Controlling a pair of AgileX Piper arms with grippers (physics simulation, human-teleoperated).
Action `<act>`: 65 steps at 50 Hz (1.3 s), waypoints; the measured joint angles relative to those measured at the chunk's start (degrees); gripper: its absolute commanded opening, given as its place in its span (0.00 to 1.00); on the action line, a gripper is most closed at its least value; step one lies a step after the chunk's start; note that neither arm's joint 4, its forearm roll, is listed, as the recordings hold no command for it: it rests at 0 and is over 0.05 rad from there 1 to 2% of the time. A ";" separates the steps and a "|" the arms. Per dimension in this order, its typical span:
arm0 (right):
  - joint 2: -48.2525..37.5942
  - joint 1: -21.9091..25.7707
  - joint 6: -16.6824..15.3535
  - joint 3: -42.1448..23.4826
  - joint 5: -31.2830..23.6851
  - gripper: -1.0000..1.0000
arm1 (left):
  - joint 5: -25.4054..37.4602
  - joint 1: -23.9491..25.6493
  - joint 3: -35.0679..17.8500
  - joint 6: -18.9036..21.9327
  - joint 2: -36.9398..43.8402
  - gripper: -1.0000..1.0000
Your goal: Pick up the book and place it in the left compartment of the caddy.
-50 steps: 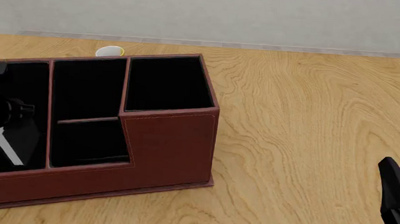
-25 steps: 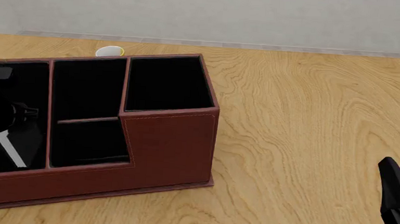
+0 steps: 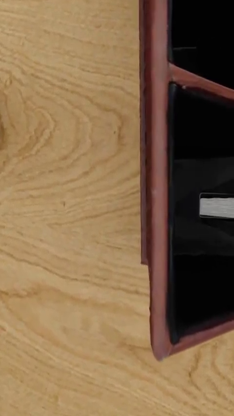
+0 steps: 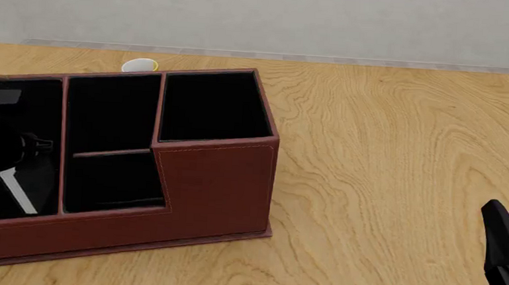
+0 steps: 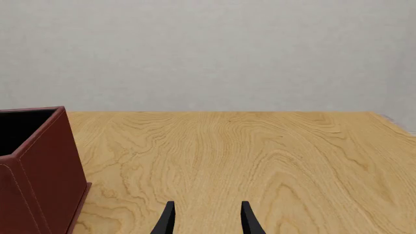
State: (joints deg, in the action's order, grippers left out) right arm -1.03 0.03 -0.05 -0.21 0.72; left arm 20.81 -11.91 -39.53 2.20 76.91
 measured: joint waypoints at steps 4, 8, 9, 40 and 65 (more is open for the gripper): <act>0.00 0.00 0.00 0.00 0.00 1.00 | -0.07 -0.01 -0.03 0.04 0.12 0.00; 0.00 0.00 0.00 0.00 0.00 1.00 | -0.08 -0.17 -0.11 0.44 0.10 1.00; 0.00 0.00 0.00 0.00 0.00 1.00 | -0.08 -0.21 -0.13 0.57 0.08 1.00; 0.00 0.00 0.00 0.00 0.00 1.00 | 1.28 -1.04 -0.57 2.42 -1.24 1.00; 0.00 0.00 0.00 0.00 0.00 1.00 | 8.41 -0.28 -1.29 2.45 -9.96 1.00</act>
State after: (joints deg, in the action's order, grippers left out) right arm -1.03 0.03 -0.05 -0.21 0.72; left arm 29.23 -12.20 -40.83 4.65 66.95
